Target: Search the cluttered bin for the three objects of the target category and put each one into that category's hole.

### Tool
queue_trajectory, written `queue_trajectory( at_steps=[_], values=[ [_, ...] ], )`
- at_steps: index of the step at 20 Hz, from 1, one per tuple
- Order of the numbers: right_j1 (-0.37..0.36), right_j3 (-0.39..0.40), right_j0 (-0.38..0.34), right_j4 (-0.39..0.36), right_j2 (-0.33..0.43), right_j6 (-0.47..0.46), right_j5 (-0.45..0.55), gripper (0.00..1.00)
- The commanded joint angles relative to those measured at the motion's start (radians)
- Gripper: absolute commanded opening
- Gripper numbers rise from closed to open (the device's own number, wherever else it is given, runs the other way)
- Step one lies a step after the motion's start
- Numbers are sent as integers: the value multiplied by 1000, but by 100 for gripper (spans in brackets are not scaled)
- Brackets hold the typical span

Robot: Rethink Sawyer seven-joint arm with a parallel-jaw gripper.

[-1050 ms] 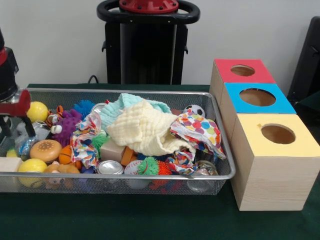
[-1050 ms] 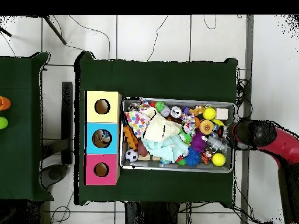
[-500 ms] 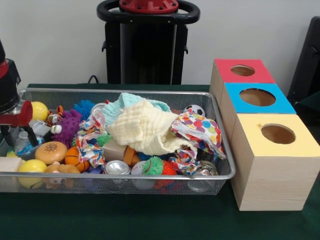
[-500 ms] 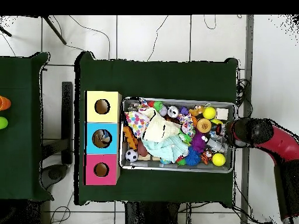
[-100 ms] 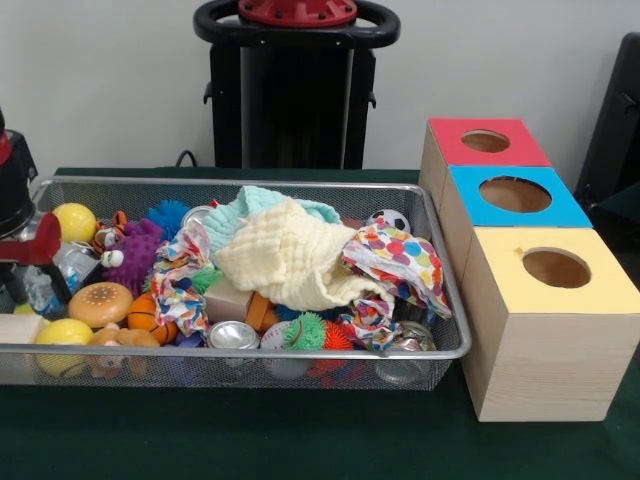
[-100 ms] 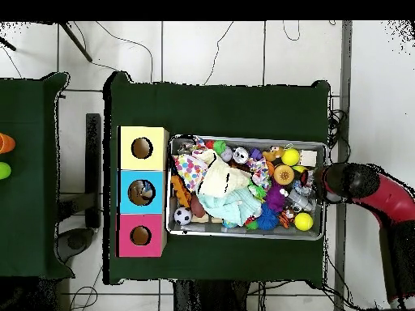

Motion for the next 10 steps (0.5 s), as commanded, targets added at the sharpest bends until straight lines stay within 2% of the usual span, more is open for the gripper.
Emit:
queue_trajectory(
  at_steps=[1,10],
  values=[
    [95,24,-11,-41,45,-172,-28,0],
    [98,45,-13,-54,41,-167,-55,0]
  ],
)
